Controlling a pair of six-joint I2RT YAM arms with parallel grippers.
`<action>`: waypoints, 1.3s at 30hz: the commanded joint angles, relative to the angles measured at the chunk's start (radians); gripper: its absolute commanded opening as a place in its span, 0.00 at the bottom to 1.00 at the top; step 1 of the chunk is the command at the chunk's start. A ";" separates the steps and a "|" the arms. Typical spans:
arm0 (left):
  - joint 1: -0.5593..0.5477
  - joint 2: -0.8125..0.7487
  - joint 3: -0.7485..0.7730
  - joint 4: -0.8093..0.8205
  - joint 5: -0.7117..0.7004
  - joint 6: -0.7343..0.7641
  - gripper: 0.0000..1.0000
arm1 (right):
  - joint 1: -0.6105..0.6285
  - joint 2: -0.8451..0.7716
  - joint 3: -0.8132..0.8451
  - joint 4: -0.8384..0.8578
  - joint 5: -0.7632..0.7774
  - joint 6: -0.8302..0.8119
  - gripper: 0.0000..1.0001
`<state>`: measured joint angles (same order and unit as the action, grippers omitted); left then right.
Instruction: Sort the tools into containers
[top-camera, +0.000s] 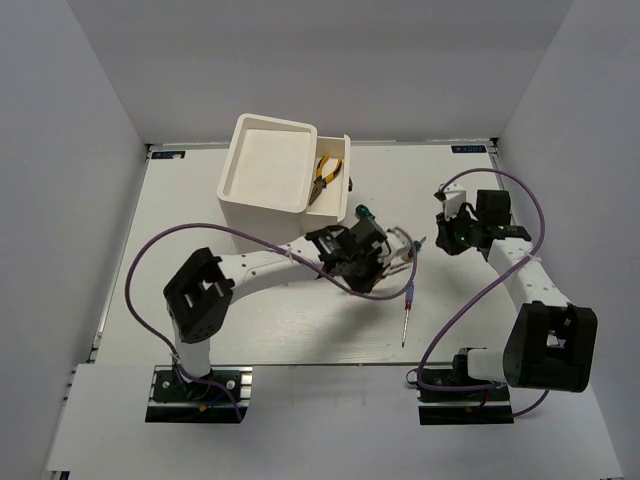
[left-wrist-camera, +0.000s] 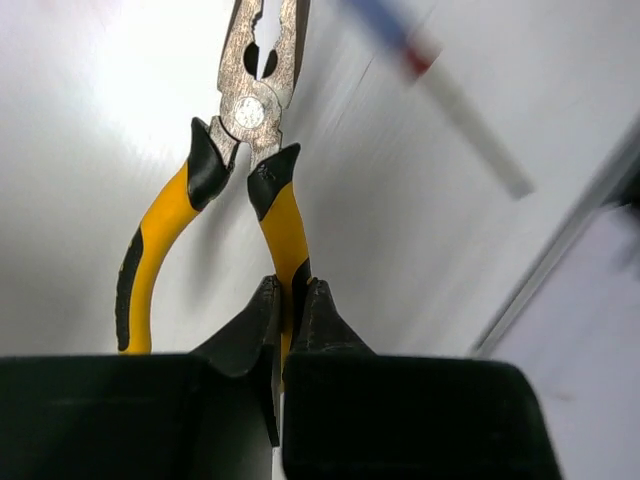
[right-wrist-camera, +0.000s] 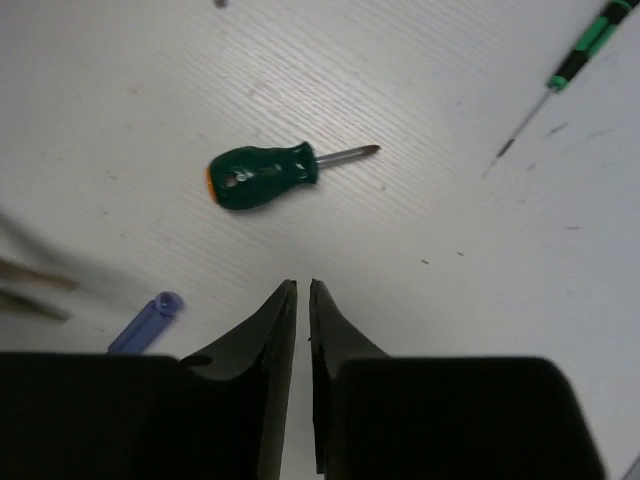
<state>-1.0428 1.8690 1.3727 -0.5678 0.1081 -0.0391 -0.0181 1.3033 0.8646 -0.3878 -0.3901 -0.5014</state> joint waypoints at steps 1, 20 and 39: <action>0.007 -0.180 0.195 -0.012 0.070 -0.085 0.00 | -0.031 -0.029 0.053 0.018 0.131 0.063 0.12; 0.213 -0.314 0.313 0.301 -0.060 -0.494 0.00 | -0.088 -0.053 0.037 0.041 0.051 0.161 0.02; 0.445 -0.159 0.310 0.318 0.107 -0.621 0.33 | -0.086 -0.073 -0.009 0.052 -0.039 0.142 0.20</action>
<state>-0.6025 1.7214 1.6241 -0.2798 0.1680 -0.6460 -0.1028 1.2491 0.8558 -0.3626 -0.3965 -0.3607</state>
